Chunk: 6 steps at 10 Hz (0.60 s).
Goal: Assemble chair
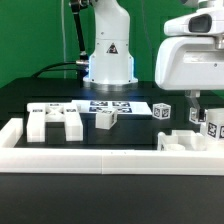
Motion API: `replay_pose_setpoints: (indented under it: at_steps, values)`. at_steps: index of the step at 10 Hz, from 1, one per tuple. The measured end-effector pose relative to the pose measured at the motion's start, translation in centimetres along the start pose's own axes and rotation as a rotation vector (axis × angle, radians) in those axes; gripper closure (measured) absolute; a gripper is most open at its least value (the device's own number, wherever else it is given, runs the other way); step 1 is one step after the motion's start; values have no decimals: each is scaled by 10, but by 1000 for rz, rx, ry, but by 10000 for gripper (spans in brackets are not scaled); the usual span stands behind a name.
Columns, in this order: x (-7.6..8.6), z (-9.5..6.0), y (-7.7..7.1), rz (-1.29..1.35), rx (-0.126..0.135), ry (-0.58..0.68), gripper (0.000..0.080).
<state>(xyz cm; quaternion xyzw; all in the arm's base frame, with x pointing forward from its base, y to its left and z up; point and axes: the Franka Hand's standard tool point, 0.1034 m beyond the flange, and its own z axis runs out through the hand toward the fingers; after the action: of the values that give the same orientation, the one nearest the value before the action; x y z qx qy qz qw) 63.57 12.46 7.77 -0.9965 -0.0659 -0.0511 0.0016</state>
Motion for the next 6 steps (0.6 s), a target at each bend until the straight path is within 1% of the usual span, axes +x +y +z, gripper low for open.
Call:
replay_pose_setpoints:
  at_steps: [1, 2, 3, 6]
  values:
    - [0, 0, 0, 21, 0, 0, 421]
    - [0, 0, 0, 20, 0, 0, 509]
    - [0, 0, 0, 23, 0, 0, 509]
    - [0, 0, -1, 263, 4, -1, 509]
